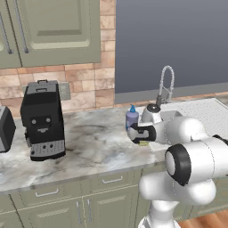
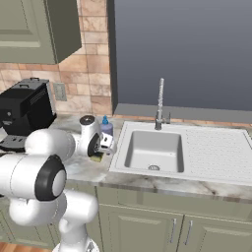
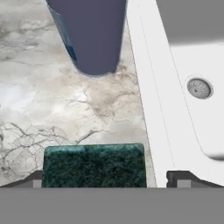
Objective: Restock the sink supplies by placing the sponge and soap dispenser on the counter and next to the sink. Make sure the soap dispenser is upright.
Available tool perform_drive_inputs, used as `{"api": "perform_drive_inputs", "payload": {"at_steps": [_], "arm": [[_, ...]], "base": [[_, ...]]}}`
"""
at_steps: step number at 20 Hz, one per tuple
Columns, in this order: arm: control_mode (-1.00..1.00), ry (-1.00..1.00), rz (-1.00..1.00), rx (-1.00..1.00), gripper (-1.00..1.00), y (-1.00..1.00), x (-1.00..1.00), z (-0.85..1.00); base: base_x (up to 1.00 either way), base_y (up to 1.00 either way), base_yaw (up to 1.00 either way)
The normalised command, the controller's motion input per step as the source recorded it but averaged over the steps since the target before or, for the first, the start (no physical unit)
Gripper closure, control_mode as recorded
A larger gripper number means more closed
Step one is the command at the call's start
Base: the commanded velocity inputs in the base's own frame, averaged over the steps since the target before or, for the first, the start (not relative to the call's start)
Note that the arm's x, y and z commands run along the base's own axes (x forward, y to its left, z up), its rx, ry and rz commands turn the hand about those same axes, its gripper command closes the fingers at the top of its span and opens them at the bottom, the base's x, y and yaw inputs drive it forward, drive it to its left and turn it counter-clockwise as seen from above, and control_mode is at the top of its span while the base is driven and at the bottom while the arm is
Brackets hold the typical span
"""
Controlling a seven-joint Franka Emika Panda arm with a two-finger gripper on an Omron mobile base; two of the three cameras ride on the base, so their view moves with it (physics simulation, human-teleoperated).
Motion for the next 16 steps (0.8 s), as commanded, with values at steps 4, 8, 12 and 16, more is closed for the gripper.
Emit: {"api": "perform_drive_inputs", "payload": {"at_steps": [4,8,12,16], "arm": [[-1.00,0.01,0.00,0.00,-1.00,-0.01,0.00,-0.02],[-1.00,0.01,0.00,0.00,-1.00,0.00,0.00,-0.26],[-1.00,0.00,0.00,0.00,-1.00,0.00,0.00,-0.45],[-1.00,0.00,0.00,0.01,-1.00,-0.05,0.00,-0.20]], "base": [[0.00,0.00,0.00],[0.00,0.00,0.00],[0.00,0.00,0.00],[0.00,0.00,0.00]]}}
